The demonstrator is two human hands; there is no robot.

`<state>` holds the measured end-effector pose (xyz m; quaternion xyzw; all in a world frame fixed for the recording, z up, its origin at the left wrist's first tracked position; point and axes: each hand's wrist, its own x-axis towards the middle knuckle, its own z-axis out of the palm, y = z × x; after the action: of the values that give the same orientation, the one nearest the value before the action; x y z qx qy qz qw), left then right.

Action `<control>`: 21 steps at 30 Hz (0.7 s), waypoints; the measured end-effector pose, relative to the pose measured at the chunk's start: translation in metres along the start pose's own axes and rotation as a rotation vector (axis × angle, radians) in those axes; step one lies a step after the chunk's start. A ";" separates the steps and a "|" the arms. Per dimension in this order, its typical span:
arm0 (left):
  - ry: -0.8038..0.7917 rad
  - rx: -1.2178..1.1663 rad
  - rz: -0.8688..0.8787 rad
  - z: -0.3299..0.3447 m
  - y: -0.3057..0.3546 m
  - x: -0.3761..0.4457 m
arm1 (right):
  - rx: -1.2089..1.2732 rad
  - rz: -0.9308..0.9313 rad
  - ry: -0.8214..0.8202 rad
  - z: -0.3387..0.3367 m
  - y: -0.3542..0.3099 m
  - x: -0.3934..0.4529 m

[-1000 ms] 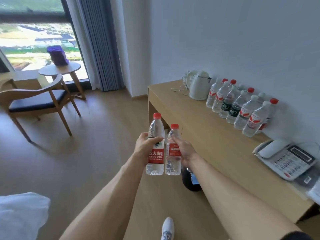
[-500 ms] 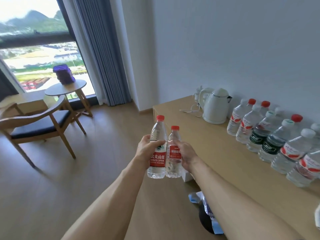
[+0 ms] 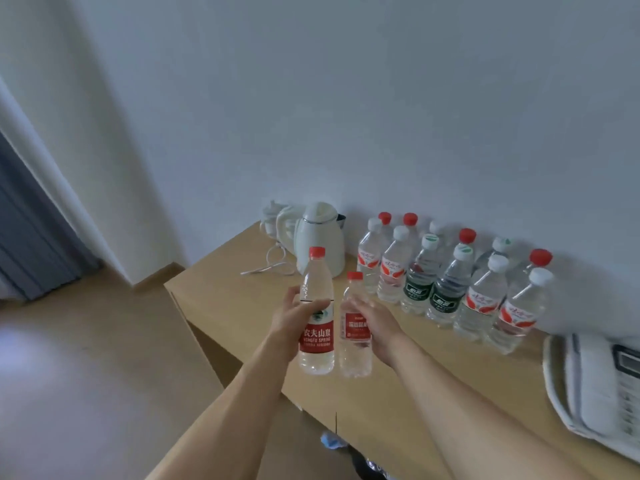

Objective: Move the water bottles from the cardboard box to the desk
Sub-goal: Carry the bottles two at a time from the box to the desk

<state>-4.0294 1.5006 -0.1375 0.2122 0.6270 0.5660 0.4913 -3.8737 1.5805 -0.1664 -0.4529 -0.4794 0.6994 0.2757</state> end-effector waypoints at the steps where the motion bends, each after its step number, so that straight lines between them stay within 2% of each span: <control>1: -0.056 0.038 -0.003 0.006 0.002 0.015 | 0.001 -0.009 0.053 -0.007 -0.002 0.005; 8: -0.392 0.293 0.043 0.030 0.026 0.098 | -0.035 -0.056 0.379 -0.029 -0.016 0.018; 16: -0.496 0.442 0.134 0.028 0.028 0.152 | -0.123 -0.129 0.561 -0.027 -0.012 0.010; 21: -0.538 0.463 0.202 0.030 0.019 0.159 | -0.201 -0.160 0.591 -0.027 -0.005 0.013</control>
<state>-4.0769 1.6518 -0.1756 0.5198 0.5627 0.3788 0.5193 -3.8550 1.6046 -0.1697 -0.6223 -0.4794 0.4627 0.4109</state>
